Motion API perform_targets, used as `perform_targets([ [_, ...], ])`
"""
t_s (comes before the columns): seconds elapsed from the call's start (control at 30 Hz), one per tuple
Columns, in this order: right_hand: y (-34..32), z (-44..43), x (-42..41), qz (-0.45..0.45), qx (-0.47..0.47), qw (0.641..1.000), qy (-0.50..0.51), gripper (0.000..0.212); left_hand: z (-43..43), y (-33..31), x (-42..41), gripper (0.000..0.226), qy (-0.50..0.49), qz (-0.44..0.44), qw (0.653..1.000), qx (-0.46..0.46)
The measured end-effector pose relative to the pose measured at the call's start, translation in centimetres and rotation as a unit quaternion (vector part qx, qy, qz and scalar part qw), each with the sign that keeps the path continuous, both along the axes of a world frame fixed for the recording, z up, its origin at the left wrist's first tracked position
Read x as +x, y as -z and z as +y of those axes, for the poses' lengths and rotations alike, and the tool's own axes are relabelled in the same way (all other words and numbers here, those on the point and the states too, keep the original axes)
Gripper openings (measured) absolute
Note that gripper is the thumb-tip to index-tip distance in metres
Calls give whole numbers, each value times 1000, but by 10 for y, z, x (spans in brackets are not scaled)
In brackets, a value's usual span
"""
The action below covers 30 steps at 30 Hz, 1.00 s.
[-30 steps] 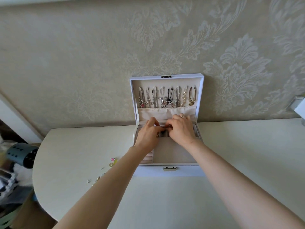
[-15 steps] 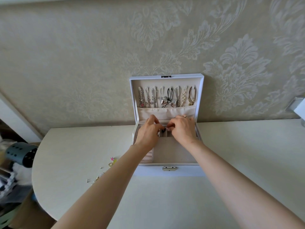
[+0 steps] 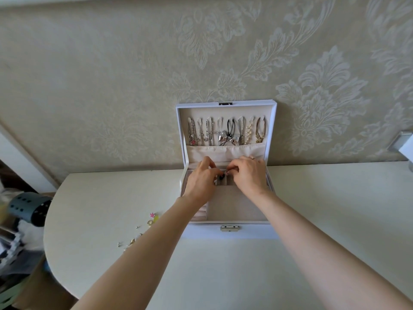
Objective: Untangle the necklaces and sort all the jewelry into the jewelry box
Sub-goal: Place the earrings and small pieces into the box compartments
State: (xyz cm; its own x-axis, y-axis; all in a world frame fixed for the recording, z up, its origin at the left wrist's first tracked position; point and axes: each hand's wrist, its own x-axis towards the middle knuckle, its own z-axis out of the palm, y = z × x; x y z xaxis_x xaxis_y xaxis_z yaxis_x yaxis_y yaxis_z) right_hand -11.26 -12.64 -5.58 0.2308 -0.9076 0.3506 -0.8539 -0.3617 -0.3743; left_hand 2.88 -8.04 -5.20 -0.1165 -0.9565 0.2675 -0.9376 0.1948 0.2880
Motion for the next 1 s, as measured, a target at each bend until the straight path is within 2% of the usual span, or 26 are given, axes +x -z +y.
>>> perform_targets([
  [0.07,-1,-1,0,-32,-16,999,12,17,-2,2,0,36,-6,36,999,-18],
  [0.17,-6,-1,2,-99,1,995,-5,20,-3,-2,-4,36,-34,159,986,-31],
  [0.23,-12,1,4,-212,95,971,-57,24,-1,-8,-7,38,-60,265,962,-15],
  [0.3,-18,6,4,-321,192,923,-95,28,1,-13,-9,36,-78,340,937,-4],
  [0.37,-19,9,3,-359,240,894,-116,29,2,-15,-9,32,-92,350,932,-7],
  [0.53,-23,13,1,-395,261,869,-143,26,3,-16,-8,25,-106,373,922,-2],
  [0.63,-23,13,-2,-402,254,868,-141,25,1,-15,-6,20,-96,397,913,9],
  [0.87,-23,12,0,-400,219,884,-105,13,0,-10,-2,29,-70,407,911,16],
  [1.0,-23,14,-1,-387,207,893,-103,14,0,-8,-3,19,-66,417,906,3],
])
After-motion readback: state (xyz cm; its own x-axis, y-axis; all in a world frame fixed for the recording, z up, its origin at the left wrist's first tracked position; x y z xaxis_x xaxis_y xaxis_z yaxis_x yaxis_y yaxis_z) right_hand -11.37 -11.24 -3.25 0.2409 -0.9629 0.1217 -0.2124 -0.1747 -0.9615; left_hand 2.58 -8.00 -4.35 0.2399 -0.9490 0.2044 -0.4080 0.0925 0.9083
